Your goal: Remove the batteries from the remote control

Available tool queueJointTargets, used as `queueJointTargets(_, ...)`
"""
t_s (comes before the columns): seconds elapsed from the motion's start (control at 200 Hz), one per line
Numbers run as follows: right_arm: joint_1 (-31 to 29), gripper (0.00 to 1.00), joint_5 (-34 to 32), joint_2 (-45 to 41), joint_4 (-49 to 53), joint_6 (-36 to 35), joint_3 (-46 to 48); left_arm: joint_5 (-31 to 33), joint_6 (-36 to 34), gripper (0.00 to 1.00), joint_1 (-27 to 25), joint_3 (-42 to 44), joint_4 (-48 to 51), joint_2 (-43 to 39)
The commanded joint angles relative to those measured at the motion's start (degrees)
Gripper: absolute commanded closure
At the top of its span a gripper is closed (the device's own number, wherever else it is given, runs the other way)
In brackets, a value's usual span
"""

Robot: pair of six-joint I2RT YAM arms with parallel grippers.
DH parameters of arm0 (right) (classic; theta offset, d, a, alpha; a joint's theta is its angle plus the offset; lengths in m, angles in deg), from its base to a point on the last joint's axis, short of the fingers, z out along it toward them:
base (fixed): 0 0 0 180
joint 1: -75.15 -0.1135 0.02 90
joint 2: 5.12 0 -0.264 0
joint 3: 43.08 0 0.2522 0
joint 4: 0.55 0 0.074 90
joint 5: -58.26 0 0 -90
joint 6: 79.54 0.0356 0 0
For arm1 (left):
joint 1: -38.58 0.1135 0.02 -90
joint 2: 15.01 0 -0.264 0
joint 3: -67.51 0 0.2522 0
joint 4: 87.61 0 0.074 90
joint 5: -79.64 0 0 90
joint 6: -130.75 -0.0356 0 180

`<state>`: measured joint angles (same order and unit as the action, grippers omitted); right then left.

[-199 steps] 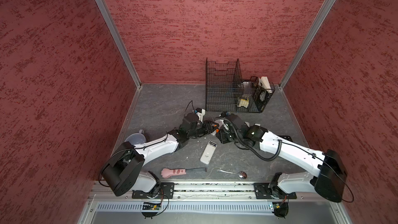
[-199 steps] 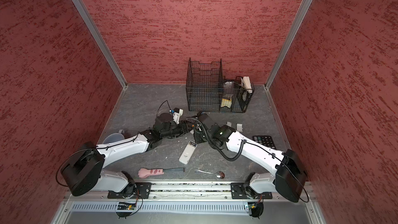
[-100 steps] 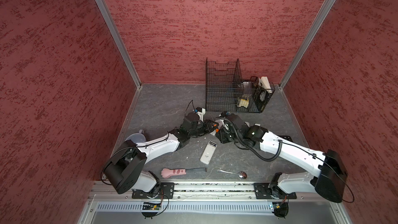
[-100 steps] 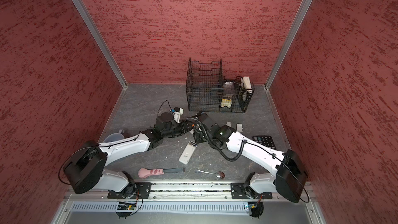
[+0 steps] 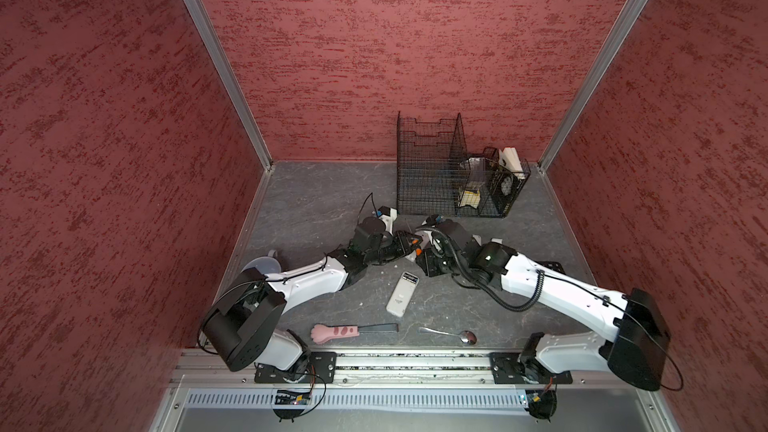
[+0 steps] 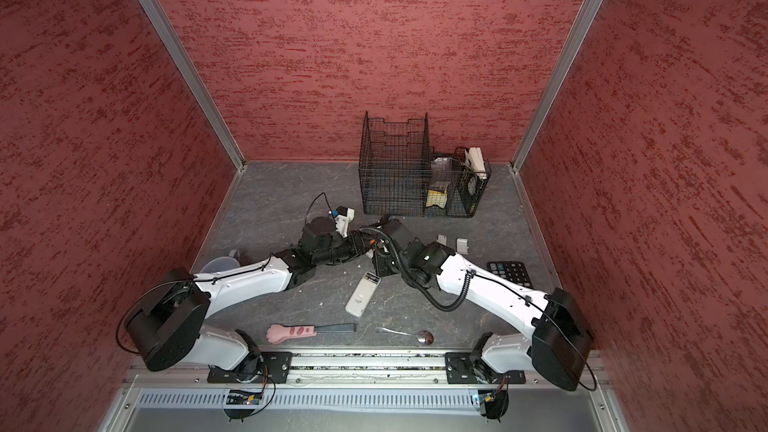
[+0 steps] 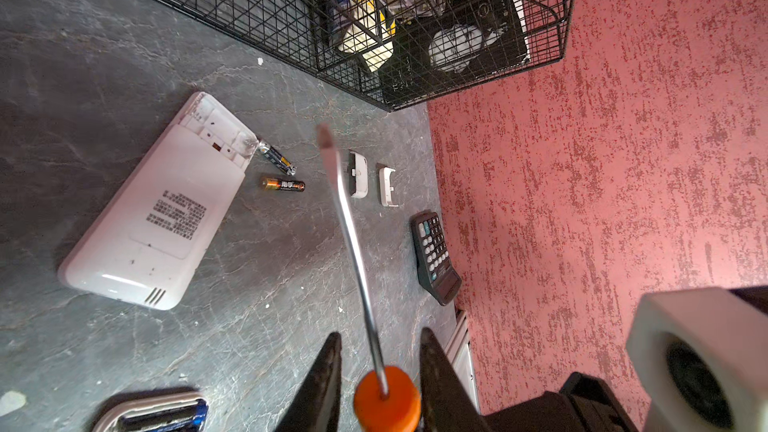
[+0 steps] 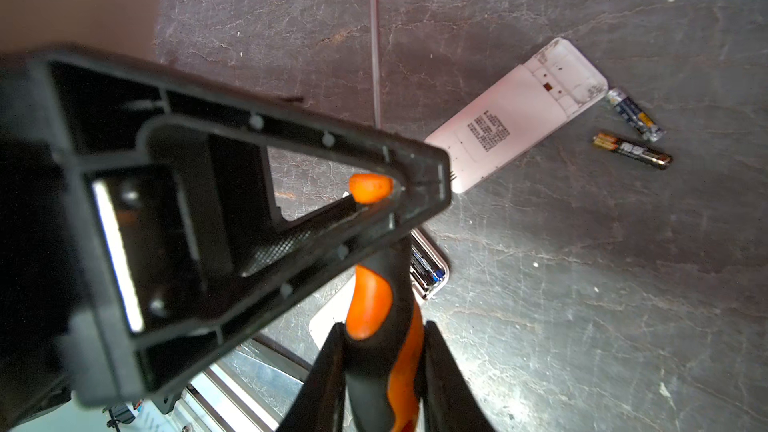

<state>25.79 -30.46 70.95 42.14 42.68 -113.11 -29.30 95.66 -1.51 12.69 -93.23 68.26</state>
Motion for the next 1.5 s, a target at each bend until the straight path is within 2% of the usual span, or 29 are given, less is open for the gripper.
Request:
queueJointTargets(0.0, -0.47, 0.97, 0.66, -0.84, -1.68, 0.73, 0.61, 1.02, -1.43, 0.68, 0.5, -1.01, -0.93, 0.36)
queueJointTargets(0.361, -0.47, 0.97, 1.1, -0.66, -2.2, 0.73, 0.87, 0.58, -1.88, 0.69, 0.99, -1.38, -0.88, 0.71)
queueJointTargets(0.651, -0.45, 0.98, 1.28, -0.4, -2.47, 0.65, 0.81, 0.19, -1.31, 0.88, 0.96, -0.92, -2.17, 1.22)
queueJointTargets(0.781, -0.47, 0.97, 1.36, -0.71, -2.86, 0.89, 0.8, 0.17, -1.32, 1.0, 1.06, -0.54, -2.93, 1.22)
queueJointTargets(0.852, -0.47, 0.96, 1.15, -1.08, -3.13, 1.08, 0.8, 0.14, -1.03, 1.0, 0.99, -0.13, -3.96, 1.11)
queueJointTargets(0.912, -0.47, 0.92, 0.63, -1.55, -3.39, 1.26, 0.96, 0.39, -0.35, 1.0, 1.12, 0.35, -4.71, 0.85)
queueJointTargets(1.282, -0.51, 0.45, -1.47, -4.23, -12.06, 1.74, 6.2, -2.5, 3.76, 1.0, 2.46, -0.51, -5.08, -0.09)
queueJointTargets(1.353, -0.81, 0.43, -2.3, -5.36, -13.61, 2.09, 7.09, -2.75, 4.64, 1.0, 2.81, -0.56, -4.1, -0.79)
queueJointTargets(1.498, -1.82, 0.44, -5.94, -9.39, -17.45, 3.96, 10.01, -2.52, 7.01, 1.0, 3.7, -0.59, -0.25, -2.76)
